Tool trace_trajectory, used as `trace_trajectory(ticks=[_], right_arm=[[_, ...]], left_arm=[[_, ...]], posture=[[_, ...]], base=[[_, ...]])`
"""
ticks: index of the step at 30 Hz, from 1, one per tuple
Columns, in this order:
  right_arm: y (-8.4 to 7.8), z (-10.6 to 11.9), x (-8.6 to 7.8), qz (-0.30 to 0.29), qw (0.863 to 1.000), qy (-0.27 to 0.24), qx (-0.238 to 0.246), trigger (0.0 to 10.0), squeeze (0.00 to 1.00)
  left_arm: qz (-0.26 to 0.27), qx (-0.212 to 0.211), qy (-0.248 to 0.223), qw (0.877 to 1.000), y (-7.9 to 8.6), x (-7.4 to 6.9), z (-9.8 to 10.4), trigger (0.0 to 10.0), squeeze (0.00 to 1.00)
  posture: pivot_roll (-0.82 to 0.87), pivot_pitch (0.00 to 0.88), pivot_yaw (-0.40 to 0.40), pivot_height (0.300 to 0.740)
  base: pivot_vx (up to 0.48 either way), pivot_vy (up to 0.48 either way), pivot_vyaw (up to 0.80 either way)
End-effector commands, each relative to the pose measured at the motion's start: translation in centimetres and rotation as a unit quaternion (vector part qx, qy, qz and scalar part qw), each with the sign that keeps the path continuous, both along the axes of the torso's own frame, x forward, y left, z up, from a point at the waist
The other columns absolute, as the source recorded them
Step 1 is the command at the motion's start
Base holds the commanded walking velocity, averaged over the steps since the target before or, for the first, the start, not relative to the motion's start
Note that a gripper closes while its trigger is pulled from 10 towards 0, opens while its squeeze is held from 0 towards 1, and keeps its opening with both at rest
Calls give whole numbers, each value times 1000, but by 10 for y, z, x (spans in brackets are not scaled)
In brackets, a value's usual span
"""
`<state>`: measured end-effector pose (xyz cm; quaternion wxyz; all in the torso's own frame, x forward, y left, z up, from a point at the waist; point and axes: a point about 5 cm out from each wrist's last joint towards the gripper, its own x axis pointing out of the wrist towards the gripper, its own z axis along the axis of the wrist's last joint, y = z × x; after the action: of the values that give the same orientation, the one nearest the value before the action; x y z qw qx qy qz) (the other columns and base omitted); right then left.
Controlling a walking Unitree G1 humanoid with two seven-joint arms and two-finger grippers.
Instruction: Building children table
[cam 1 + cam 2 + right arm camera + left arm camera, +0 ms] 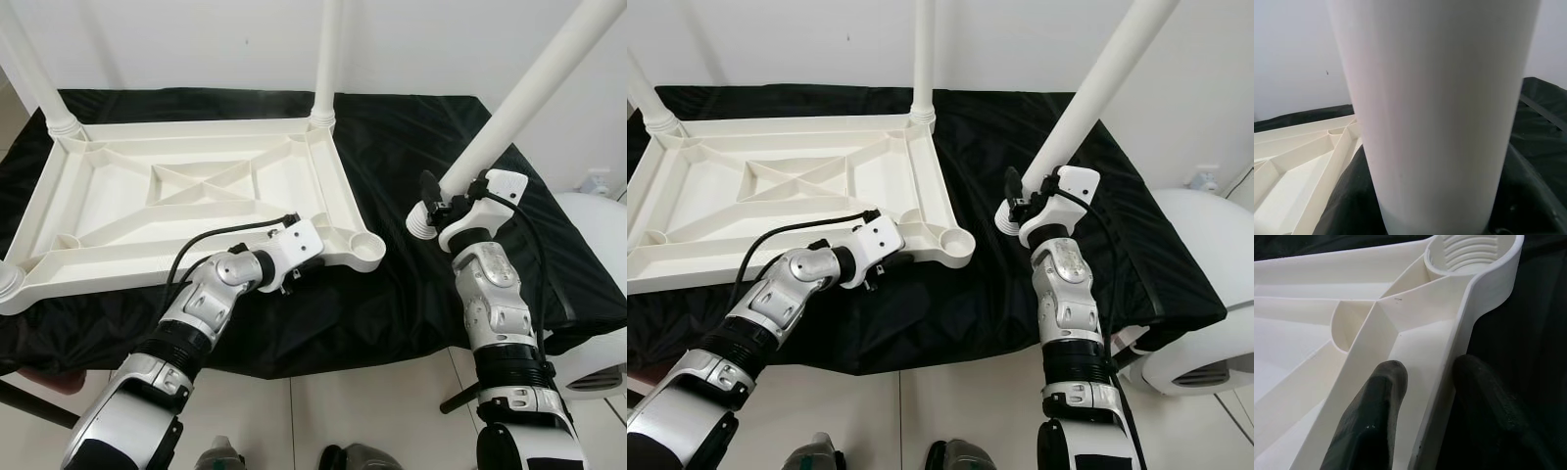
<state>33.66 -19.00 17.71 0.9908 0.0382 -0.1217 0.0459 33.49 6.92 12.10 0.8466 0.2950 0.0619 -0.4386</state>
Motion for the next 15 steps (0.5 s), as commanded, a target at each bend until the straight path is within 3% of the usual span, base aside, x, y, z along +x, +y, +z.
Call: trace_trajectory(ticks=[1, 2, 3, 6, 7, 15], right_arm=[[-3, 6, -1, -6, 1000, -17, 2, 10000, 0], [-3, 7, -1, -6, 1000, -17, 2, 10000, 0], [-3, 7, -1, -6, 1000, -18, 2, 10000, 0], [-3, 7, -1, -7, 1000, -18, 1, 10000, 0], [-3, 8, 0, -8, 1000, -19, 1, 10000, 0], [-4, 9, 0, -8, 1000, -20, 0, 10000, 0]], left_arm=[[17, 14, 1, 1000, 7, 4, -2, 10000, 0], [12, 19, 3, 1000, 7, 4, -3, 10000, 0], [4, 22, 16, 1000, 7, 3, -5, 1961, 0], [-8, 25, 26, 999, 6, 1, -8, 1804, 0], [-24, 33, 34, 999, 5, -3, -11, 0, 0], [-80, 43, 64, 994, 1, -14, -18, 0, 0]], posture=[[3, 31, -20, 740], [3, 31, -20, 740], [3, 32, -19, 740], [2, 33, -18, 740], [1, 33, -17, 740], [0, 34, -15, 740]], base=[[0, 0, 0], [0, 0, 0], [0, 0, 0], [0, 0, 0], [0, 0, 0], [0, 0, 0]])
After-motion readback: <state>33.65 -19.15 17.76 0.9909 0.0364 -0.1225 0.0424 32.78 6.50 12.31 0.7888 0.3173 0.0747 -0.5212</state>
